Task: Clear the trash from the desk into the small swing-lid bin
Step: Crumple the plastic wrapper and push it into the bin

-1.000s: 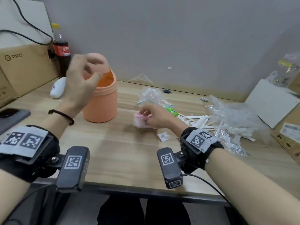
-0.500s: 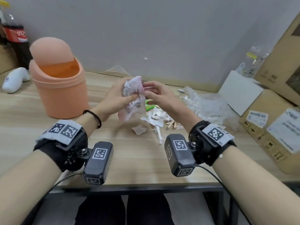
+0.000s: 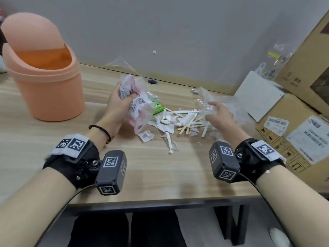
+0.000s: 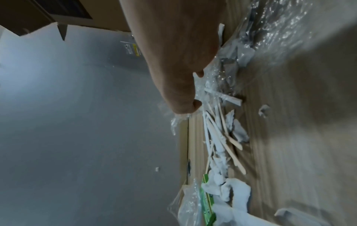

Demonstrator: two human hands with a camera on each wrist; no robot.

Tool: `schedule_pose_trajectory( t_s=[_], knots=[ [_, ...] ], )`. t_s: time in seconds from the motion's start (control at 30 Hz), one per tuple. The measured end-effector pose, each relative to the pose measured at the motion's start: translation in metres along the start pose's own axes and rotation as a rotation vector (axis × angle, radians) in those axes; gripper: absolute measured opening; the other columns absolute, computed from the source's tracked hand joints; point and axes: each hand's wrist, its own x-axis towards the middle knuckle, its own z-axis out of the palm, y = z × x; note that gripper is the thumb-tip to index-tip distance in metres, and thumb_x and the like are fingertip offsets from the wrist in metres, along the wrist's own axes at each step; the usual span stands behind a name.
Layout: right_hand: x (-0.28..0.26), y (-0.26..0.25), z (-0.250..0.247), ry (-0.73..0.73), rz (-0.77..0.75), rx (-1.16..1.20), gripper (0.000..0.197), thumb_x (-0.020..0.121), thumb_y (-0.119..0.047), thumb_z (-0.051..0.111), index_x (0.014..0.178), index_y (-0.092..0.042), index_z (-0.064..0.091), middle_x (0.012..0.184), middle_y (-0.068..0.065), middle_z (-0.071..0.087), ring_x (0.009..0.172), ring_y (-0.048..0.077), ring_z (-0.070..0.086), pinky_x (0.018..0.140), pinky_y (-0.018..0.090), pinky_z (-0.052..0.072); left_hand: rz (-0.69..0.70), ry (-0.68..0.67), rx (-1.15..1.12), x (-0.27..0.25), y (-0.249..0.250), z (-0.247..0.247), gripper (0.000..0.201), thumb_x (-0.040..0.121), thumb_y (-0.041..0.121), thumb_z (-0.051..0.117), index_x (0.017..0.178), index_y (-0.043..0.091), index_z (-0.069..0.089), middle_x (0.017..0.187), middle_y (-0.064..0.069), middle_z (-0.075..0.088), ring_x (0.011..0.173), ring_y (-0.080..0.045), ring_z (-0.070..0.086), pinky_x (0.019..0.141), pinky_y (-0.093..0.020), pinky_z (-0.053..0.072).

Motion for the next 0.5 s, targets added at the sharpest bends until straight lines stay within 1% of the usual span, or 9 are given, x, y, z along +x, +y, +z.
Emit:
schedule_pose_trajectory(
  t_s=[0.07,0.13,0.17,0.2,0.27,0.33,0.4,0.43,0.5],
  knots=[
    [0.001,0.004,0.006,0.057,0.033,-0.030,0.058,0.078,-0.008,0.048,0.129,-0.036,0.054,0.130,0.008,0.054,0.114,0.032,0.054,0.096,0.047,0.049,-0.019,0.023,-0.051,0.002,-0.004,-0.003,0.028,0.090,0.003,0.059,0.110,0.023,0.058,0.109,-0.004,0.067,0.099,-0.019,0.066,0.090,-0.038,0.054],
    [0.001,-0.001,0.008,0.159,0.028,-0.077,0.029,0.085,-0.019,0.049,0.108,-0.032,0.062,0.108,0.005,0.064,0.108,0.033,0.056,0.101,0.050,0.044,-0.050,0.032,-0.082,0.005,-0.007,-0.003,0.028,0.090,0.005,0.060,0.112,0.022,0.059,0.111,-0.005,0.068,0.101,-0.020,0.067,0.088,-0.037,0.055],
    [0.000,-0.007,0.007,0.211,0.014,-0.096,0.015,0.089,-0.024,0.048,0.095,-0.029,0.061,0.096,0.004,0.063,0.103,0.033,0.057,0.103,0.048,0.041,-0.067,0.035,-0.088,0.006,-0.008,-0.004,0.027,0.090,0.007,0.060,0.113,0.021,0.059,0.112,-0.006,0.069,0.102,-0.021,0.068,0.088,-0.037,0.055],
    [-0.002,-0.015,0.006,0.260,-0.015,-0.086,0.015,0.091,-0.027,0.047,0.089,-0.024,0.061,0.089,0.004,0.062,0.098,0.032,0.057,0.103,0.048,0.040,-0.079,0.035,-0.098,0.006,-0.008,-0.004,0.028,0.091,0.008,0.060,0.115,0.021,0.059,0.113,-0.006,0.069,0.102,-0.021,0.068,0.086,-0.037,0.055],
    [-0.002,-0.034,0.000,0.340,-0.118,0.015,0.024,0.090,-0.025,0.045,0.094,-0.013,0.065,0.090,0.008,0.066,0.095,0.032,0.060,0.095,0.045,0.047,-0.093,0.038,-0.120,0.008,-0.008,-0.005,0.030,0.091,0.010,0.059,0.119,0.020,0.058,0.114,-0.006,0.070,0.099,-0.020,0.069,0.080,-0.035,0.055],
    [-0.004,-0.056,-0.005,0.351,-0.236,0.159,0.025,0.089,-0.018,0.045,0.101,-0.010,0.065,0.095,0.011,0.068,0.089,0.029,0.064,0.080,0.039,0.052,-0.106,0.034,-0.132,0.009,-0.007,-0.006,0.034,0.091,0.012,0.059,0.123,0.022,0.056,0.114,-0.005,0.070,0.098,-0.019,0.070,0.074,-0.032,0.054],
    [-0.008,-0.079,-0.004,0.253,-0.341,0.313,0.022,0.089,-0.011,0.047,0.102,-0.019,0.064,0.097,0.007,0.069,0.080,0.022,0.064,0.066,0.033,0.050,-0.131,0.023,-0.143,0.008,-0.005,-0.007,0.035,0.091,0.015,0.059,0.125,0.025,0.054,0.116,-0.005,0.070,0.097,-0.019,0.070,0.069,-0.030,0.054],
    [-0.010,-0.088,0.000,0.185,-0.378,0.372,0.024,0.090,-0.009,0.048,0.104,-0.024,0.061,0.099,0.005,0.068,0.078,0.019,0.062,0.062,0.030,0.048,-0.144,0.019,-0.150,0.008,-0.004,-0.007,0.035,0.091,0.016,0.058,0.125,0.025,0.053,0.117,-0.004,0.069,0.097,-0.019,0.070,0.067,-0.029,0.054],
    [-0.016,-0.104,0.015,0.071,-0.417,0.473,0.031,0.094,-0.006,0.045,0.117,-0.025,0.055,0.104,0.005,0.064,0.077,0.016,0.061,0.056,0.024,0.049,-0.154,0.001,-0.156,0.006,-0.004,-0.008,0.037,0.091,0.018,0.058,0.127,0.025,0.053,0.118,-0.005,0.069,0.099,-0.021,0.070,0.067,-0.030,0.054]
  ],
)
